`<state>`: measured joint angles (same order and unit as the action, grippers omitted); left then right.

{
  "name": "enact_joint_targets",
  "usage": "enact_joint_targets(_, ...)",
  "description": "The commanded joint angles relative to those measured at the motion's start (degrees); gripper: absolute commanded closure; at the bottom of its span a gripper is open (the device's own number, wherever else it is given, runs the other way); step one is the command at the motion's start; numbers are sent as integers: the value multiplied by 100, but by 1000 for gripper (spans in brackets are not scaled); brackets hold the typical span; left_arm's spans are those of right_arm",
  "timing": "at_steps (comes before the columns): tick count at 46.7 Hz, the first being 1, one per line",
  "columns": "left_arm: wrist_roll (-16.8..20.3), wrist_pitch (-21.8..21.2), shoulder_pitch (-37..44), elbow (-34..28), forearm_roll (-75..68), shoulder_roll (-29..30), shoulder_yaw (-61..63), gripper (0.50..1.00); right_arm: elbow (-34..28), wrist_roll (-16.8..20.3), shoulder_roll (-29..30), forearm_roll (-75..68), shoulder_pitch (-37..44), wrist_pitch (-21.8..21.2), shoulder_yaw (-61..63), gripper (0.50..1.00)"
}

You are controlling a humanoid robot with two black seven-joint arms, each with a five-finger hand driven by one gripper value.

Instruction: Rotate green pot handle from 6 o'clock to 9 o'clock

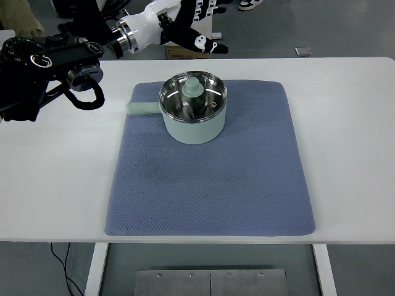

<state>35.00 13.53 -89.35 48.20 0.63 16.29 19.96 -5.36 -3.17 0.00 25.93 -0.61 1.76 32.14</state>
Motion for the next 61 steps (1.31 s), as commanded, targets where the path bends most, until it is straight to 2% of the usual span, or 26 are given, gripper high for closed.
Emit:
enact_joint_targets(1, 0, 1, 85, -22, 183, 5, 0, 500, 0, 0, 0, 0, 0, 0, 2, 500)
enact_joint_targets(23, 0, -16, 682, -733, 1194, 5, -71, 500, 0, 0, 0, 0, 0, 0, 2, 500)
enact_joint_targets(49, 0, -605, 1869, -909, 1370, 5, -1310, 500, 0, 0, 0, 0, 0, 0, 2, 500)
enact_joint_targets(61, 0, -816, 2177, -909, 1370, 5, -1617, 500, 0, 0, 0, 0, 0, 0, 2, 500)
